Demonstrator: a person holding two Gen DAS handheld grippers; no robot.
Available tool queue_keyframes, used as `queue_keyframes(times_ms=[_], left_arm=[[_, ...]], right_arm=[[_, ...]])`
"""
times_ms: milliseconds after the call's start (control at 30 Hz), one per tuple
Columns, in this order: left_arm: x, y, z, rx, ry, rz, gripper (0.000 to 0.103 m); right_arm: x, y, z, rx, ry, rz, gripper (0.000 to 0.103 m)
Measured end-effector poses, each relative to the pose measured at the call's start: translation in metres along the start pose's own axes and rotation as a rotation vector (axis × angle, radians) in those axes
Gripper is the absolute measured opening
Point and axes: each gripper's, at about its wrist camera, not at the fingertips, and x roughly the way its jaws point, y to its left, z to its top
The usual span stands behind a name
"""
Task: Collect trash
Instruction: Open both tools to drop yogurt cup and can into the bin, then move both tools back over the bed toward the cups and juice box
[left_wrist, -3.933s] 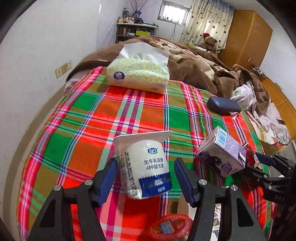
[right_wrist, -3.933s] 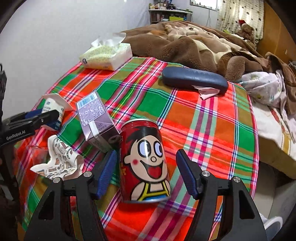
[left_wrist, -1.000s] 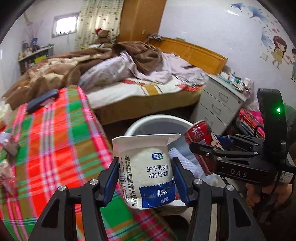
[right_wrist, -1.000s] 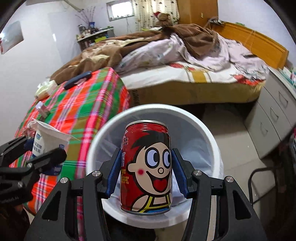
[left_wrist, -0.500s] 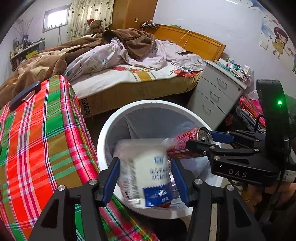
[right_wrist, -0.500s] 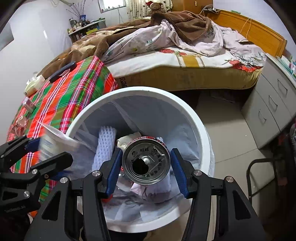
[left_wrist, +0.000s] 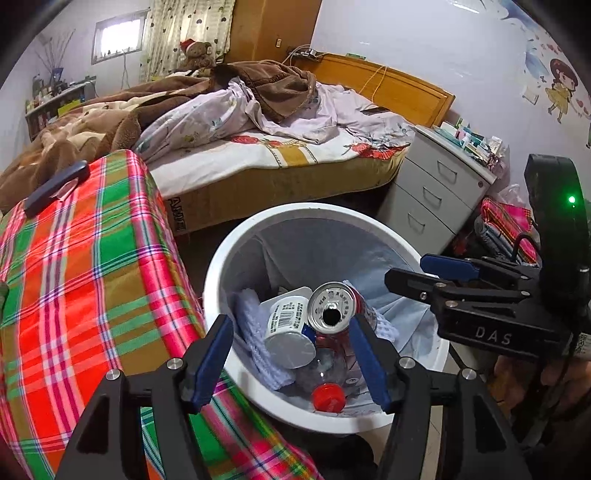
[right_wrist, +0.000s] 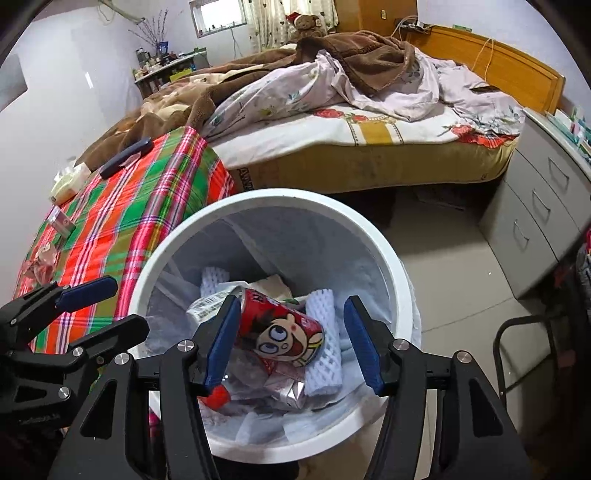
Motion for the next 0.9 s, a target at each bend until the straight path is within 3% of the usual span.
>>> queue_keyframes(times_ms=[900], left_arm=[[-0.111, 0.068, -0.032, -0.065, -0.171, 0.143, 0.065]], right_arm=[[-0.028, 0.080, 0.003, -0.081, -0.116, 0.117, 0.060]])
